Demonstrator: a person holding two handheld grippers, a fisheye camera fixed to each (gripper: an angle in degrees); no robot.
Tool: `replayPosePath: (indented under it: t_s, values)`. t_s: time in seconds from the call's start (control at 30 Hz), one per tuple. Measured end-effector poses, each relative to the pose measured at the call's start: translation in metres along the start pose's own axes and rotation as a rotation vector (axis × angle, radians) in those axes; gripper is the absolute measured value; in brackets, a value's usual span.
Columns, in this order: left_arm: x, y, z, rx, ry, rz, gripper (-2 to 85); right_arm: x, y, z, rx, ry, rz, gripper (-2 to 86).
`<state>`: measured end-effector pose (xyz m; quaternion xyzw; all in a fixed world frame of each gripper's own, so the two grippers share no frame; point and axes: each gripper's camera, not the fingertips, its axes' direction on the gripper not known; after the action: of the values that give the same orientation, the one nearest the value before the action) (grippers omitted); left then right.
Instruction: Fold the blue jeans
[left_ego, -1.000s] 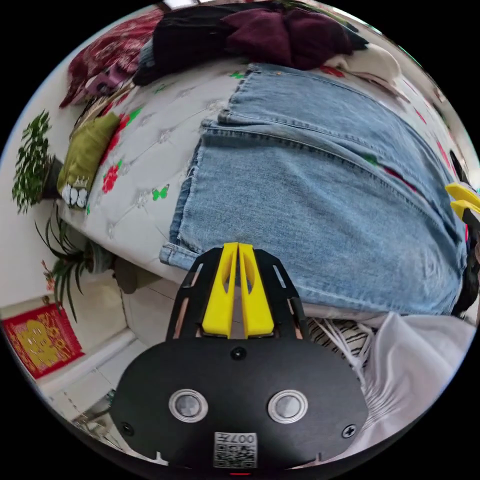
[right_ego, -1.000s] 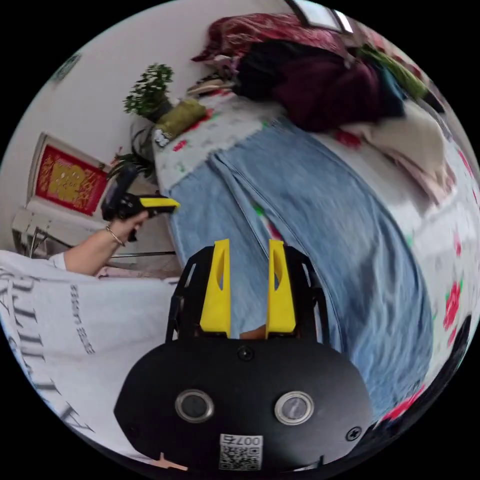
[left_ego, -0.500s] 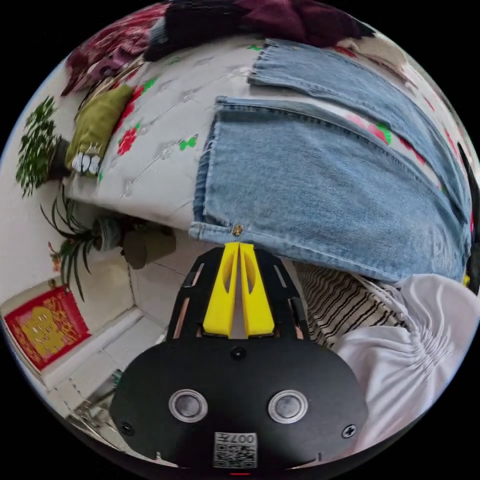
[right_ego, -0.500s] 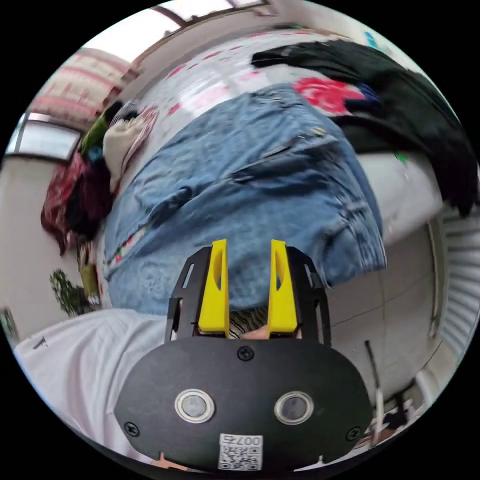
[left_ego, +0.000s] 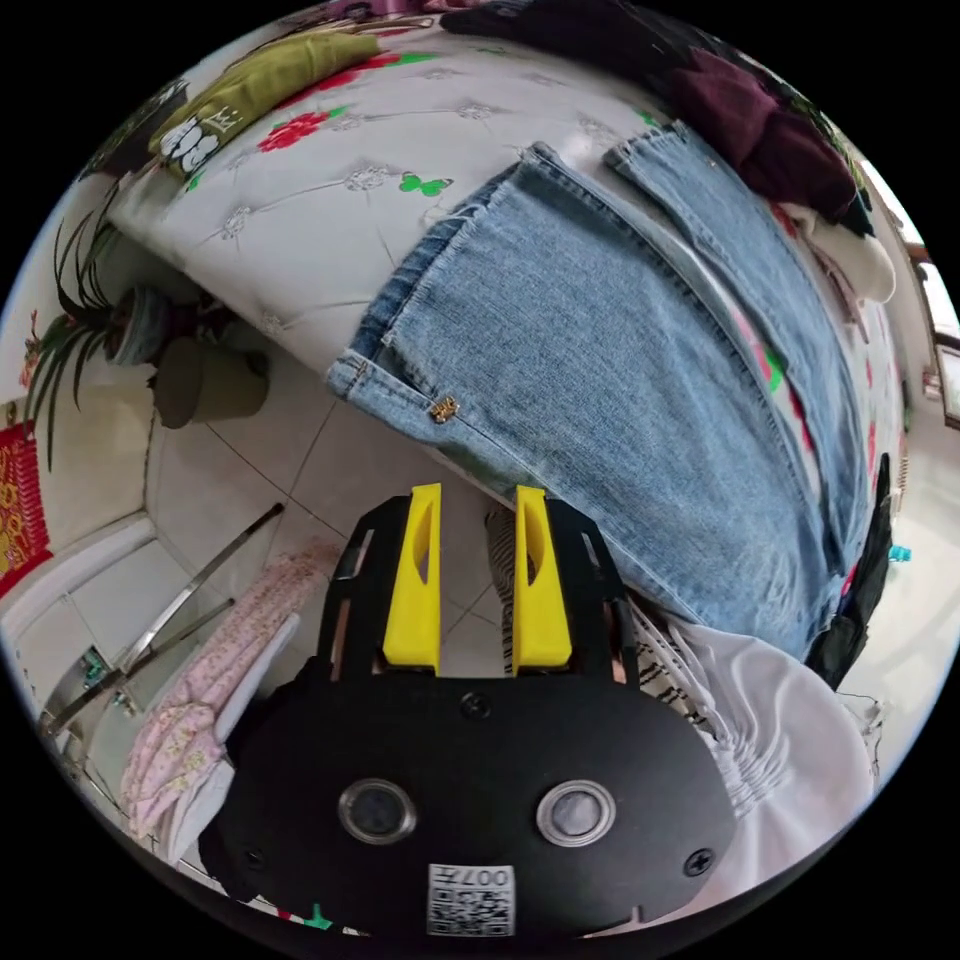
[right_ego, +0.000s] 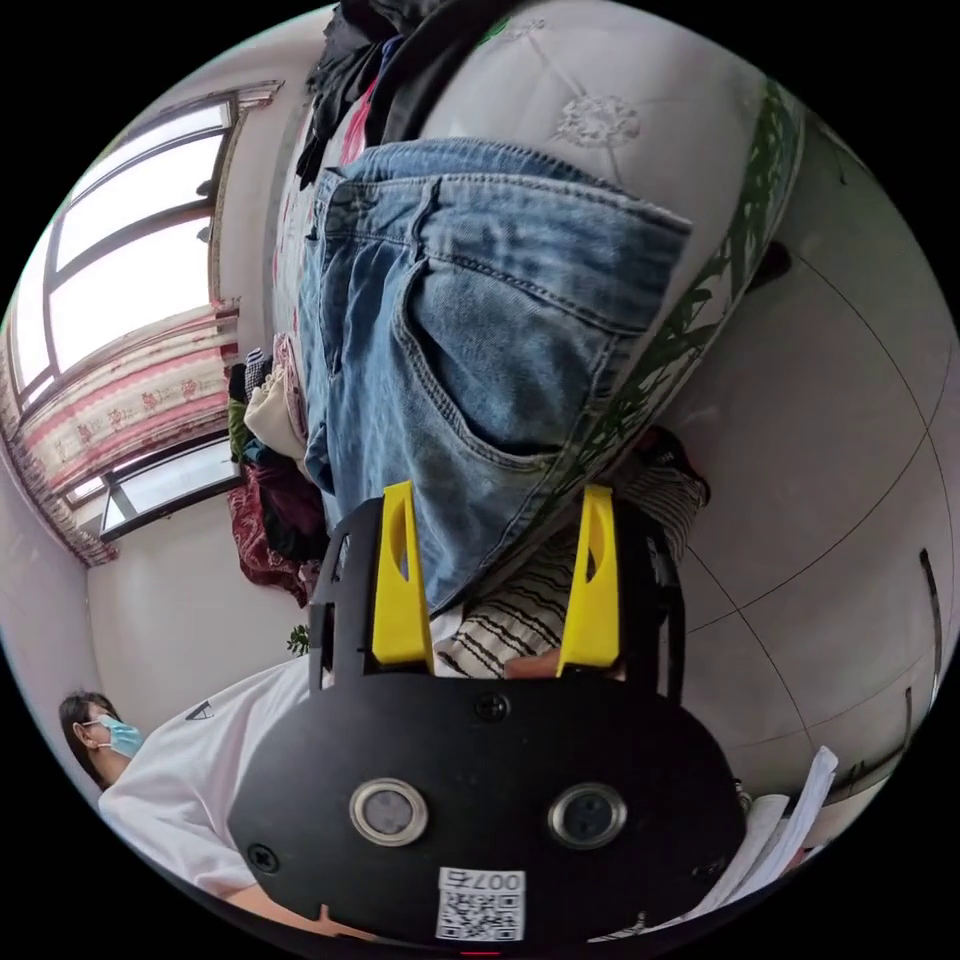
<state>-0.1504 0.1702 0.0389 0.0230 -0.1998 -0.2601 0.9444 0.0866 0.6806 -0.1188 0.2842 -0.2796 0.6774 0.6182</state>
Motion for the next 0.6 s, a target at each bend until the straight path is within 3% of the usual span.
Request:
replayPosePath:
  t_s: [0.2,0.6]
  values:
    - [0.036,-0.009,0.001,-0.020,-0.098,0.066,6.2,-0.026,-0.012,-0.004,-0.079,0.130,-0.058,12.7]
    - [0.051,-0.008,0.003,0.004,-0.111,0.078,3.7,-0.030,0.002,-0.055,-0.084,0.087,-0.114,2.6]
